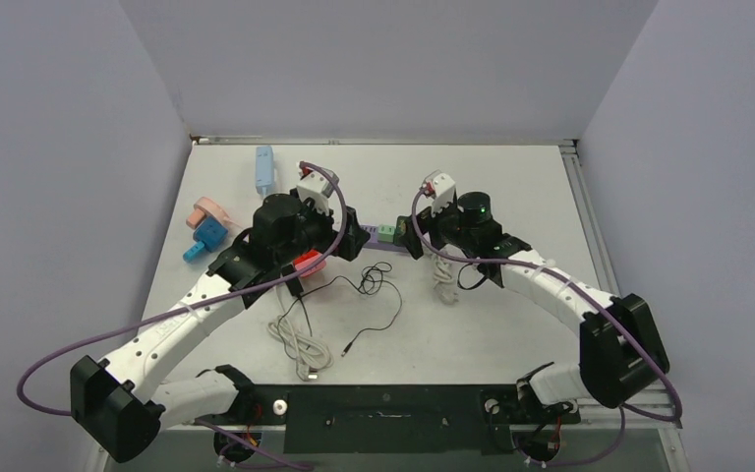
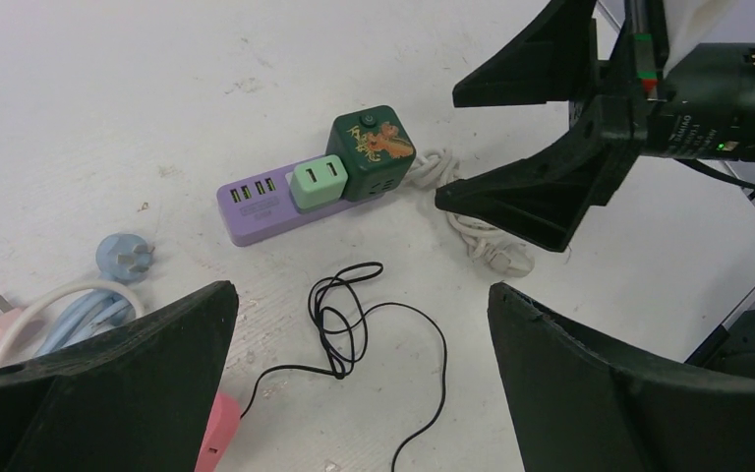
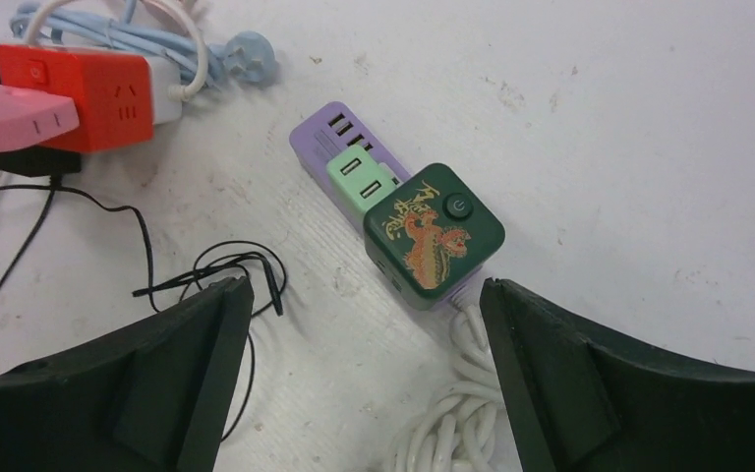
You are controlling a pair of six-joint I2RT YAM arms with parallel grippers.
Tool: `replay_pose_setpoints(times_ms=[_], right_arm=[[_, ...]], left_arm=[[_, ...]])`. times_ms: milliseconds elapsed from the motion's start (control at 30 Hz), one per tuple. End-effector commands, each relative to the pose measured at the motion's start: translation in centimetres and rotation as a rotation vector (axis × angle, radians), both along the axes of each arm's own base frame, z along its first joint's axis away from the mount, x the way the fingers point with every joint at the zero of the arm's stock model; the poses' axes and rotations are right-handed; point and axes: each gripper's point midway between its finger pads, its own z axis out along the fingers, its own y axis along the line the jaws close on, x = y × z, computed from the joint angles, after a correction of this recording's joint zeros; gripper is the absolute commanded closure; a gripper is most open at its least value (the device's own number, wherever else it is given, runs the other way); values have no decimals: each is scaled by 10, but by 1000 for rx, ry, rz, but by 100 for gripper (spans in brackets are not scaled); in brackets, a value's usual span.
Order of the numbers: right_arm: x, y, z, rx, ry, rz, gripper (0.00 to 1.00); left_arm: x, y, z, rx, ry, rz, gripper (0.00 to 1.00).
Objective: Pull the plug off the socket
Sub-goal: Move the socket to the center of the board.
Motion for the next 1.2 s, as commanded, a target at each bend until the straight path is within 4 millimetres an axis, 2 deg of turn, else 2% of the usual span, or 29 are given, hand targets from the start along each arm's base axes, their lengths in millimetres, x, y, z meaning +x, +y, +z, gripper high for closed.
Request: replay_pose_setpoints(times_ms=[0, 233, 367, 500, 933, 1033, 1100, 1167], right_arm=[[15, 15, 3, 33, -115, 187, 10], [31, 23, -20, -40, -134, 314, 10], [45, 21, -33, -88, -131, 346, 10], [58, 20, -34, -117, -152, 345, 10], [69, 24, -57, -160, -89, 392, 10], [72, 29, -60, -150, -64, 406, 7], [73, 32, -63, -139, -49, 415, 0], [72, 34, -64, -124, -31, 415, 12]], left_arm=[[8, -4, 3, -2, -9, 10, 4], [7, -8, 1, -11, 5, -3, 4], [7, -8, -1, -9, 10, -3, 4], [8, -9, -3, -5, 17, -5, 4], [9, -13, -13, 2, 49, -18, 4], [9, -13, -13, 3, 50, -18, 4], [9, -13, -14, 4, 50, -16, 4], [9, -13, -13, 5, 48, -15, 4]])
